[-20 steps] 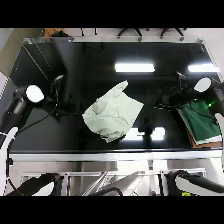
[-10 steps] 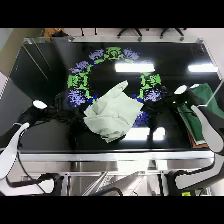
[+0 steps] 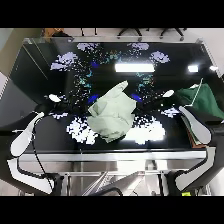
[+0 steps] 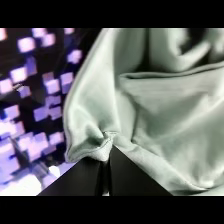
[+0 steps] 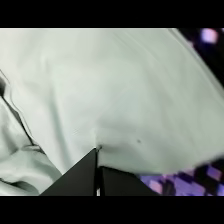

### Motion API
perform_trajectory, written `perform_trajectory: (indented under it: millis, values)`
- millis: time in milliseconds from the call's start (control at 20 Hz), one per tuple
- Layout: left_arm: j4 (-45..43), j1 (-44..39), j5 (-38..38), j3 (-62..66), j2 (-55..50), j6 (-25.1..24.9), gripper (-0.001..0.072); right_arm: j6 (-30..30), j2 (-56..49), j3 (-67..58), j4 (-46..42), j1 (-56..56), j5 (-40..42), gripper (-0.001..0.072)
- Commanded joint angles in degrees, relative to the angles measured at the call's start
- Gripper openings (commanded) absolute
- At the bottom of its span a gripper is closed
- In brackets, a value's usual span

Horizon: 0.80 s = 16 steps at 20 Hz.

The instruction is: Fold the shirts.

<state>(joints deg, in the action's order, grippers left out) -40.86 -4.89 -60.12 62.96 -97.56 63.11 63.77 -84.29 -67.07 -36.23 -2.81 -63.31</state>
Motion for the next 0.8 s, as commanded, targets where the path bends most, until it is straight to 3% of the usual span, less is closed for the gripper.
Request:
perform_trajectory:
  millis: [0, 150, 350, 550, 750]
  values:
    - [0.4, 0.6, -7.2, 4.0, 0.3, -0.1, 0.0011, -4.3, 1.7, -1.7, 6.3, -0.3, -0.6, 0.0018]
    - [0.3, 3.9, -12.8, 7.4, 8.4, 0.9, 0.0009, -4.2, 9.3, -4.9, 6.5, 2.5, -3.6, 0.0017]
    - [0.5, 8.9, -17.5, 15.5, 25.7, 6.1, 0.0009, -4.2, 26.3, -12.3, 8.8, 9.0, -6.6, 0.0017]
    - [0.4, 11.0, -16.3, 27.8, 44.3, 9.3, 0.0009, -6.8, 41.9, -23.9, 9.5, 10.9, -4.9, 0.0016]
    - [-1.6, 14.5, -14.7, 40.2, 56.0, 9.4, 0.0009, -8.3, 49.4, -35.2, 8.8, 10.9, -2.6, 0.0016]
